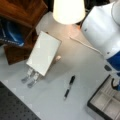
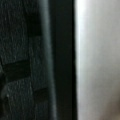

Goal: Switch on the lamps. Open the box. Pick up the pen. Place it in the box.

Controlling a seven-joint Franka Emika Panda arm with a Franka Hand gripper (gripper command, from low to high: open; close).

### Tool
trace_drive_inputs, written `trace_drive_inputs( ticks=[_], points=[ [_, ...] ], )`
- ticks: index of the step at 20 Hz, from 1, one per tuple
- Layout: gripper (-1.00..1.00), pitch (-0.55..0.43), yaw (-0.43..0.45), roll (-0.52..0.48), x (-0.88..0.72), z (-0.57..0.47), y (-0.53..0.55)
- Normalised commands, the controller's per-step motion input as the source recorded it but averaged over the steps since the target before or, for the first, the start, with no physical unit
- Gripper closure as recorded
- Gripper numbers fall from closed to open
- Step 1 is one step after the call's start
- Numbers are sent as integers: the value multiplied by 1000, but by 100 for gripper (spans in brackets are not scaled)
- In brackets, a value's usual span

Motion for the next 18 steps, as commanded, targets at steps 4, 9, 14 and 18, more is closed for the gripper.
trace_drive_inputs(
  ticks=[4,9,14,18],
  points=[
    [-100,53,91,-145,195,110,140],
    [-100,49,63,-158,147,124,207],
    [-100,36,34,-183,151,90,234],
    [-100,16,35,-174,142,64,139]
  ],
)
